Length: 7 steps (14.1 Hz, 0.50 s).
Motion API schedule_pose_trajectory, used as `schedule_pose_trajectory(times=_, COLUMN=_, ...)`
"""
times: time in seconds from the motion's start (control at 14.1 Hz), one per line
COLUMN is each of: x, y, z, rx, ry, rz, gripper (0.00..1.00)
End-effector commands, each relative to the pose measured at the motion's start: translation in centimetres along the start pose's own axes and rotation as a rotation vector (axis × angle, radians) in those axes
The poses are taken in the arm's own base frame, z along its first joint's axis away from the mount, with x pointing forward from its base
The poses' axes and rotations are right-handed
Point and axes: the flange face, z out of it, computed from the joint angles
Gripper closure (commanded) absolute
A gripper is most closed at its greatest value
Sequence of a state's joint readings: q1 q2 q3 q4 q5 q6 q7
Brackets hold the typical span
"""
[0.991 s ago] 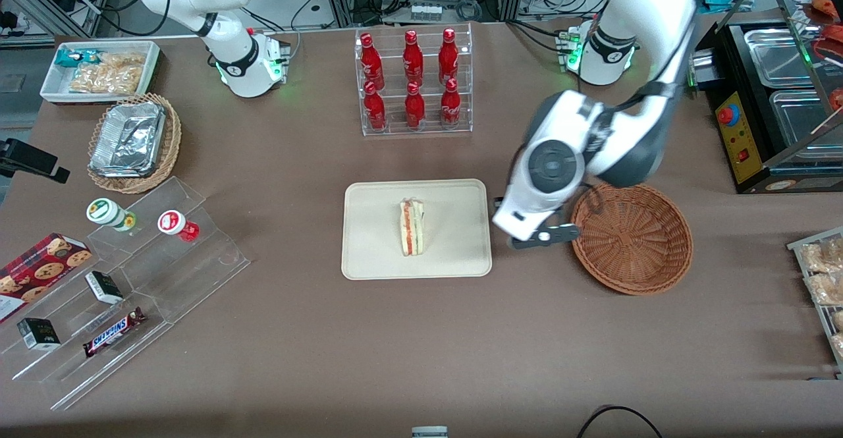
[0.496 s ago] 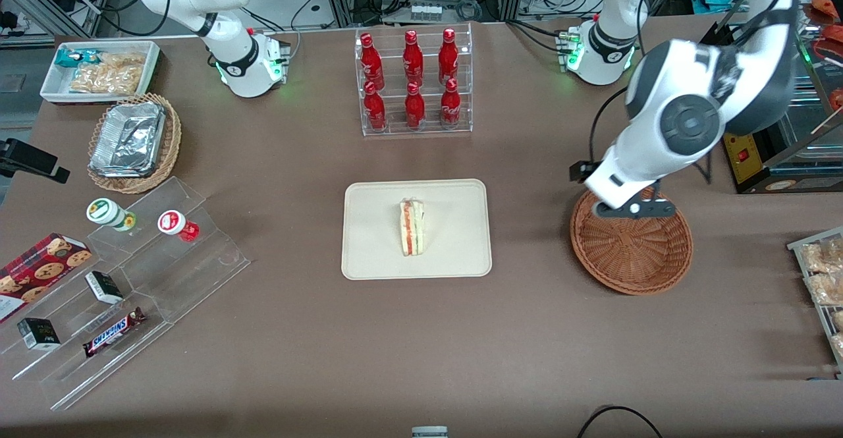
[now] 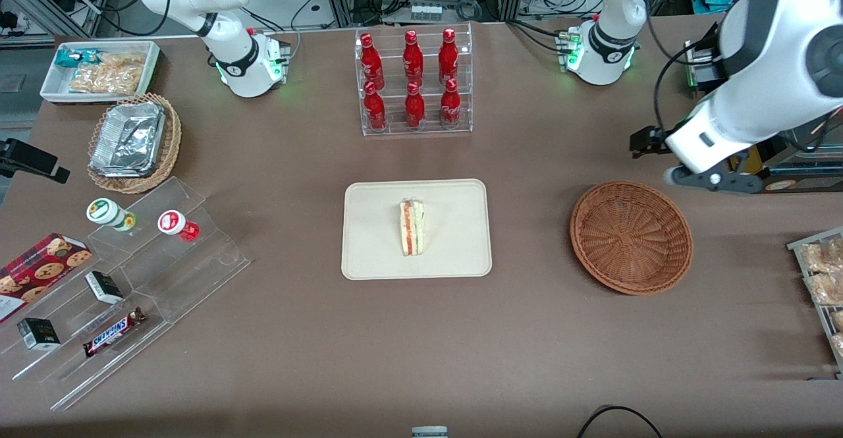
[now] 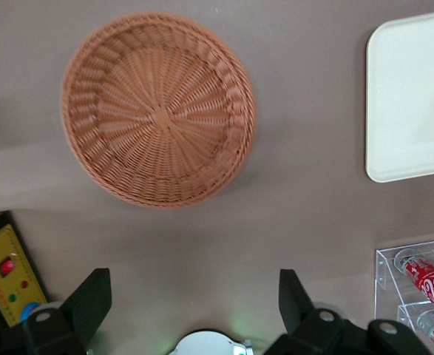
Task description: Place sandwich from basket to tray
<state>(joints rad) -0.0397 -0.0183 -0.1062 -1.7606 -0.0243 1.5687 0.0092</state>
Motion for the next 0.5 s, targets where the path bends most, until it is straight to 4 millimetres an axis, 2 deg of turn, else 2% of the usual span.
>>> schedule_pose_trajectory(times=0.0, x=-0.7, y=-2.0, z=-3.0, rx=-0.001, ry=0.041, rz=-0.007, gripper=0.00)
schedule_pose_trajectory(times=0.14, x=-1.0, y=-3.4, z=-4.5, rx=0.035, ry=0.068, rz=-0.034, gripper=0.00)
schedule_pose_trajectory(times=0.35, x=-1.3, y=-5.6, z=-5.5, rx=0.029, ry=0.090, rz=-0.081, gripper=0.00)
schedule_pose_trajectory(times=0.42, x=-1.3, y=-5.8, z=-5.5, rx=0.028, ry=0.090, rz=-0.084, gripper=0.00)
